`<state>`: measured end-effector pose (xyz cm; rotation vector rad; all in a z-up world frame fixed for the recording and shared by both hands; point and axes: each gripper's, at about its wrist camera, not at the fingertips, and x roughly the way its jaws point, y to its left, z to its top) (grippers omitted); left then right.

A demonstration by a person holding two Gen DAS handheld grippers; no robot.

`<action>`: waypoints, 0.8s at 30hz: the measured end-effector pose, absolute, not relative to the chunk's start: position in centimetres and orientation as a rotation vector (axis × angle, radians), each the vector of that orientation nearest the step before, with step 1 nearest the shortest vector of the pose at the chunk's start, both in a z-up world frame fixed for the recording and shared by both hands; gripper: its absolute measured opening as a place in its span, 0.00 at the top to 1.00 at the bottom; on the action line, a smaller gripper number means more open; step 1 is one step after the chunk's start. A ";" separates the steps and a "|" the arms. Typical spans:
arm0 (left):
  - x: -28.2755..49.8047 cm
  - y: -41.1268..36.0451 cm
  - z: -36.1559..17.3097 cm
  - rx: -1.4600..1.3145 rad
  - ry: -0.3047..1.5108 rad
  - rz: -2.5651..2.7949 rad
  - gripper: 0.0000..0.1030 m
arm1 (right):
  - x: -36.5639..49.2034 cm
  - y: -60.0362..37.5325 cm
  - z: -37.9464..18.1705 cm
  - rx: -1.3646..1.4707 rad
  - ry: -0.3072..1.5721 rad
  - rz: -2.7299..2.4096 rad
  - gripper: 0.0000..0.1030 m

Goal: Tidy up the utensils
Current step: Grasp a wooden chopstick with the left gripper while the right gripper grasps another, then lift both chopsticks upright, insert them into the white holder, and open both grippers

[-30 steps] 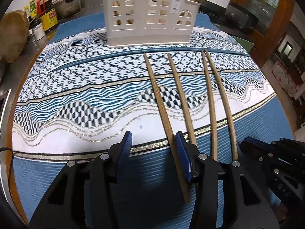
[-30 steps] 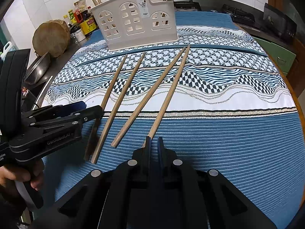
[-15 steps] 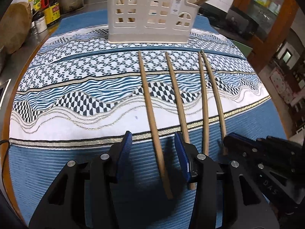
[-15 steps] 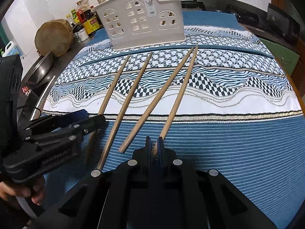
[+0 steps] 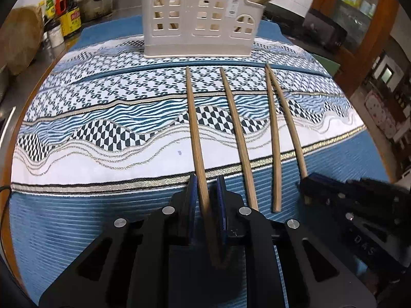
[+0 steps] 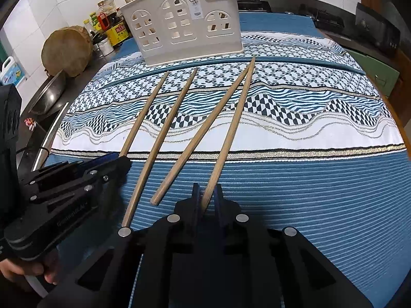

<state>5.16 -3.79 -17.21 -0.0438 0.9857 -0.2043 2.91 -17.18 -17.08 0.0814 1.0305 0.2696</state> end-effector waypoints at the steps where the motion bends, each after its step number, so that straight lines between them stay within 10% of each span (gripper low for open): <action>1: 5.1 -3.8 -17.2 -0.045 0.982 -0.206 0.86 | 2.9 -17.2 -17.1 0.085 1.031 0.270 0.90; 24: 5.0 -2.6 -13.9 -0.072 0.924 -0.271 0.94 | 0.6 -18.6 -12.9 -0.008 0.892 0.248 0.93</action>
